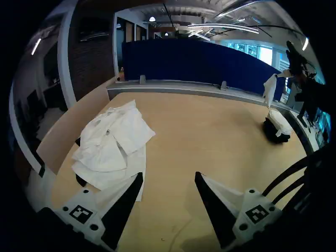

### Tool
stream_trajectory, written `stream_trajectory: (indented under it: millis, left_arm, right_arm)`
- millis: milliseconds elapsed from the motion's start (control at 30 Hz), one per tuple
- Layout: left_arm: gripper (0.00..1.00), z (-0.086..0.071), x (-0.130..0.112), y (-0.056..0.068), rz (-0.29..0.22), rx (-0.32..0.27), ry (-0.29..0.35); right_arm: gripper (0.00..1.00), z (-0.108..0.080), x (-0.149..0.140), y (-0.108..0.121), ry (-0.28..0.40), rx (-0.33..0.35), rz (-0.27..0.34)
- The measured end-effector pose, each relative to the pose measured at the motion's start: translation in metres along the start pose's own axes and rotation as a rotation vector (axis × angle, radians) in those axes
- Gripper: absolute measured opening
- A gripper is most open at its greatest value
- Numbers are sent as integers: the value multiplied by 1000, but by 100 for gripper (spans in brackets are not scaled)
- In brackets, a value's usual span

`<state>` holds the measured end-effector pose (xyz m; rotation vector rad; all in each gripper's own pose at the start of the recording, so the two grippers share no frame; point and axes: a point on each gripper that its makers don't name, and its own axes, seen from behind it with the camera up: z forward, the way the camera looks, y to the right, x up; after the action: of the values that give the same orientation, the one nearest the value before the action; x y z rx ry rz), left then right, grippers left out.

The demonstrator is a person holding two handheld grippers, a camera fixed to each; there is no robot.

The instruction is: Fold towel

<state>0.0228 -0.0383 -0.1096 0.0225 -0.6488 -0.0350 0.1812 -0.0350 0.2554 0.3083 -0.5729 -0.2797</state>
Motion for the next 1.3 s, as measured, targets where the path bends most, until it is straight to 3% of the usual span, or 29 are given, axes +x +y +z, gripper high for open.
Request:
stream_trajectory:
  millis: [300,800,1100,1300]
  left_arm:
    - [92,8,2,8,15,-15,-3]
    - [92,12,13,23,46,-52,0]
    - [92,12,11,32,65,-65,-4]
    - [92,12,12,34,71,-63,-7]
  right_arm:
    - [1,-16,-33,6,-17,-9,35]
    - [1,-72,-130,30,-62,-69,162]
    - [1,-75,-221,33,-175,-108,257]
    - [1,-70,-251,38,-205,-137,323]
